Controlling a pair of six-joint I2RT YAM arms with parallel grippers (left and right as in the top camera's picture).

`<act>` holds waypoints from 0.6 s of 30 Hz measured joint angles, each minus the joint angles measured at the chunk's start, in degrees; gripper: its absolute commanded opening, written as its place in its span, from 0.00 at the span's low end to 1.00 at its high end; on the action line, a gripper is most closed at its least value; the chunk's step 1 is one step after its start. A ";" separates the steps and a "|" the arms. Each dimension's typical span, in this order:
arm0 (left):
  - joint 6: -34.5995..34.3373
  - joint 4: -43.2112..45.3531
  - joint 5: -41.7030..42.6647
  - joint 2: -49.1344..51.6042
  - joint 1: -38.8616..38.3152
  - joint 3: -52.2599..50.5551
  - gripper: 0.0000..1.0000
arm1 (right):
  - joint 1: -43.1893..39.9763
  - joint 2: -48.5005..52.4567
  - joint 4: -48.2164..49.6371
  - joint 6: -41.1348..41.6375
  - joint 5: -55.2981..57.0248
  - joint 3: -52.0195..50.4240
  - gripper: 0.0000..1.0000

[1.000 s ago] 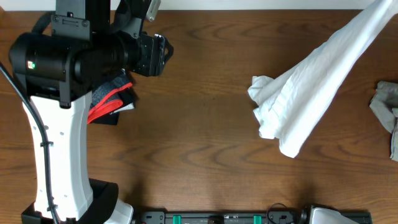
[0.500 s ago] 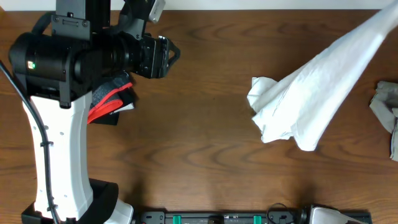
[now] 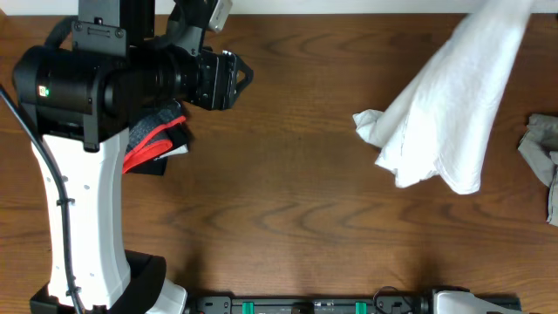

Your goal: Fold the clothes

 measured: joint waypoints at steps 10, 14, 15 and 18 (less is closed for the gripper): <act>0.00 0.46 0.00 0.00 0.00 0.00 0.61 | 2.86 -0.13 -1.22 -18.38 6.62 0.07 0.01; 0.00 0.48 0.00 0.00 0.00 0.00 0.61 | 2.86 0.00 -4.24 -19.43 14.93 0.04 0.01; 0.00 0.48 0.00 0.00 0.00 0.00 0.61 | 2.93 0.00 -4.39 -19.45 15.87 0.04 0.01; 0.00 0.44 0.00 0.00 0.00 0.00 0.61 | 2.97 -0.02 -4.81 -18.97 18.03 0.04 0.01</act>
